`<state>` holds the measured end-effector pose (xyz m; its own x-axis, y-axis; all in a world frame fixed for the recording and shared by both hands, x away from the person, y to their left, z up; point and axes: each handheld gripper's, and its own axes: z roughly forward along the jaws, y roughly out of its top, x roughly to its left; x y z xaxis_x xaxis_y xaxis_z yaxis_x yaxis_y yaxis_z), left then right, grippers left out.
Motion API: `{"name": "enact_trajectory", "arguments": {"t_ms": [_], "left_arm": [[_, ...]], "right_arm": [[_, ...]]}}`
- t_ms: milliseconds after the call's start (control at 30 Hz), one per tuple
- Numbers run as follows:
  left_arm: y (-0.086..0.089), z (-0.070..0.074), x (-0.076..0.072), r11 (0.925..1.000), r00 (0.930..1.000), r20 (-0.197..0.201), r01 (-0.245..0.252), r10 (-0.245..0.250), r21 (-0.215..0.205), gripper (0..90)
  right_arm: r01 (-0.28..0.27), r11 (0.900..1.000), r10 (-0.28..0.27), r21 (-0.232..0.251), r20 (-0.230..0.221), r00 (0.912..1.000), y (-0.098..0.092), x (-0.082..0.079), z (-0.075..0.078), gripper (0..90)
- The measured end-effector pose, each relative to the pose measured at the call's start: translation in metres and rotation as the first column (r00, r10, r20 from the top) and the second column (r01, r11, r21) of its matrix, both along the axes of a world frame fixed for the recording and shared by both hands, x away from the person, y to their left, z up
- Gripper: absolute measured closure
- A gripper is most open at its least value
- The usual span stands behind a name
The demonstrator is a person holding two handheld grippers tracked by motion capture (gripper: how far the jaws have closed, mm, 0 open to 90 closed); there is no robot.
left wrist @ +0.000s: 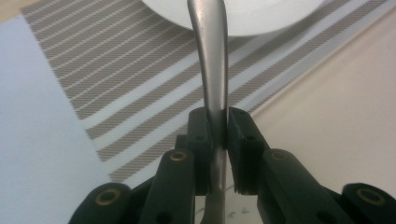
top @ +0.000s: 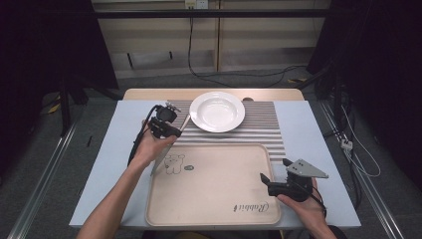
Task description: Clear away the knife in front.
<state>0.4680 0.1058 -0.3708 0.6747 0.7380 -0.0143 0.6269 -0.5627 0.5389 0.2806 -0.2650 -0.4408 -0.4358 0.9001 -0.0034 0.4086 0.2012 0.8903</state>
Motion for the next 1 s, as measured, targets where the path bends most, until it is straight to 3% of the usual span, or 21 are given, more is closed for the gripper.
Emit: {"name": "enact_trajectory", "arguments": {"t_ms": [233, 1000], "left_arm": [[-0.012, -0.01, -0.01, 0.9992, 0.999, -0.026, 0.037, -0.037, 0.015, 79.9], [-0.022, -0.031, -0.037, 0.9967, 0.9946, -0.09, 0.057, -0.051, 0.058, 79.9]], "right_arm": [[0.001, 1.0, -0.001, -0.001, 0.0, 1.0, 0.0, 0.0, 0.0, 7.0], [-0.002, 1.0, 0.002, -0.005, -0.005, 1.0, 0.001, 0.001, 0.0, 7.0]]}}
